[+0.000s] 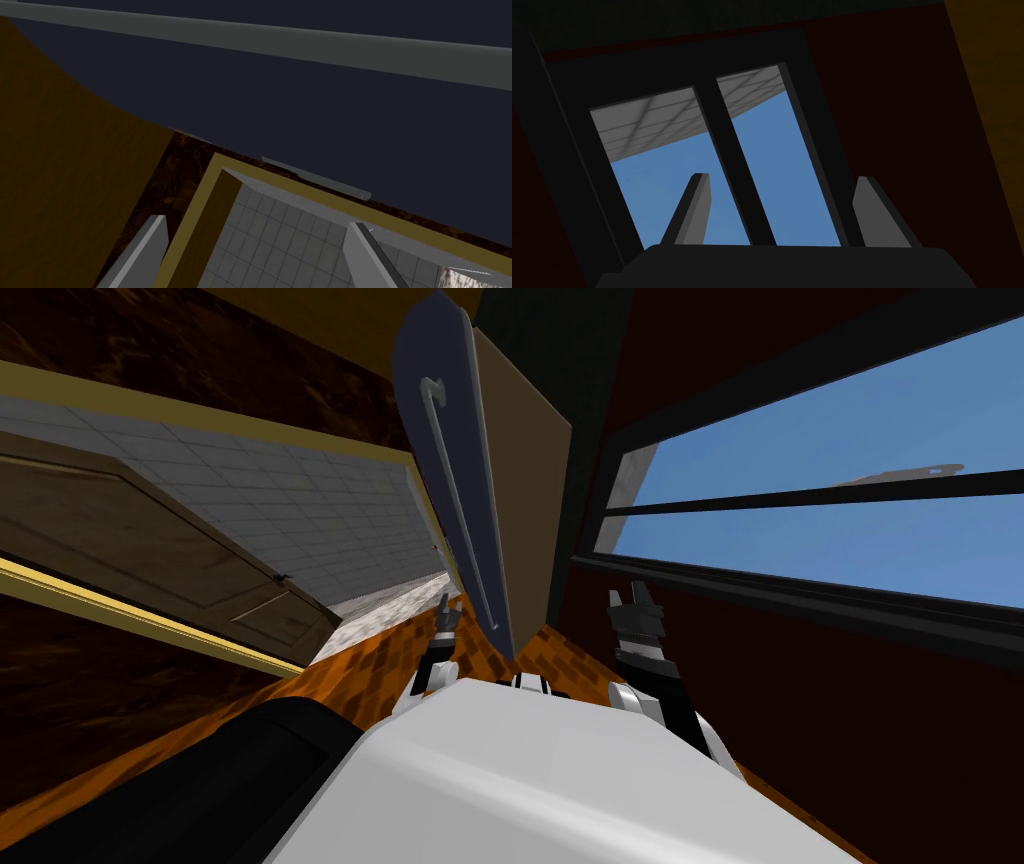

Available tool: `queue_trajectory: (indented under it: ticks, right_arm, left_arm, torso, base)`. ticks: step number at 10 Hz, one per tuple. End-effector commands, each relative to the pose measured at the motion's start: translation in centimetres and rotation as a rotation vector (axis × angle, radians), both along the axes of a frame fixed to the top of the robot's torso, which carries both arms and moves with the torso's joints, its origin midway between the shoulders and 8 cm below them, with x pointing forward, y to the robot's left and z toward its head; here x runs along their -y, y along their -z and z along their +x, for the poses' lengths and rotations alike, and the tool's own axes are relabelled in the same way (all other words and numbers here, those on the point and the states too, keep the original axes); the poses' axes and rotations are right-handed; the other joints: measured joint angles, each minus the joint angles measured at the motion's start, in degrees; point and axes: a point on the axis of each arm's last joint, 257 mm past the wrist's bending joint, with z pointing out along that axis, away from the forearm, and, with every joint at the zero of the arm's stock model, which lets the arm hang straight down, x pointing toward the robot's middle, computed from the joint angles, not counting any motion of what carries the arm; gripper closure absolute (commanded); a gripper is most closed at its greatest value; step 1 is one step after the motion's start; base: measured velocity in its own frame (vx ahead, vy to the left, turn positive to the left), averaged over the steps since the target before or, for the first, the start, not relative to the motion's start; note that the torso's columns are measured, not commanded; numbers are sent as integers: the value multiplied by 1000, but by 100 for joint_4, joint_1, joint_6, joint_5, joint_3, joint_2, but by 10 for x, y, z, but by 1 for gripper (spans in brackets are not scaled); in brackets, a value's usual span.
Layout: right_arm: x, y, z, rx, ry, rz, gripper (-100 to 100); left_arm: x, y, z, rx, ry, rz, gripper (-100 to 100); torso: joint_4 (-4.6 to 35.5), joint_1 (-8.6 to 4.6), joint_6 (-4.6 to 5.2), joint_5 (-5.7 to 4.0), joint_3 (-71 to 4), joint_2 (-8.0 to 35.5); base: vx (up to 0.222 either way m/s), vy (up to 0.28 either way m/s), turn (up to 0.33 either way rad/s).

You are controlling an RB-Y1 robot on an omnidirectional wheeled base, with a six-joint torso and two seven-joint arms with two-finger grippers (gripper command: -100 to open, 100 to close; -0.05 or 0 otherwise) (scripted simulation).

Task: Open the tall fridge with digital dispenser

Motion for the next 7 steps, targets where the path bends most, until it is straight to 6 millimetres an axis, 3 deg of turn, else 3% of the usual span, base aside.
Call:
queue_trajectory:
  ticks: [1,7]
  right_arm:
    - [0,0,0,0,0,0,0]
    - [0,0,0,0,0,0,0]
  left_arm:
    - [-14,10,0,-11,-15,-54,-100]
    - [-42,39,-4,-22,-67,-207,-100]
  torso:
    - [2,9,0,3,3,5]
    - [-2,-2,-1,0,-4,-7]
  base:
    - [140,-137,70]
    - [136,-149,68]
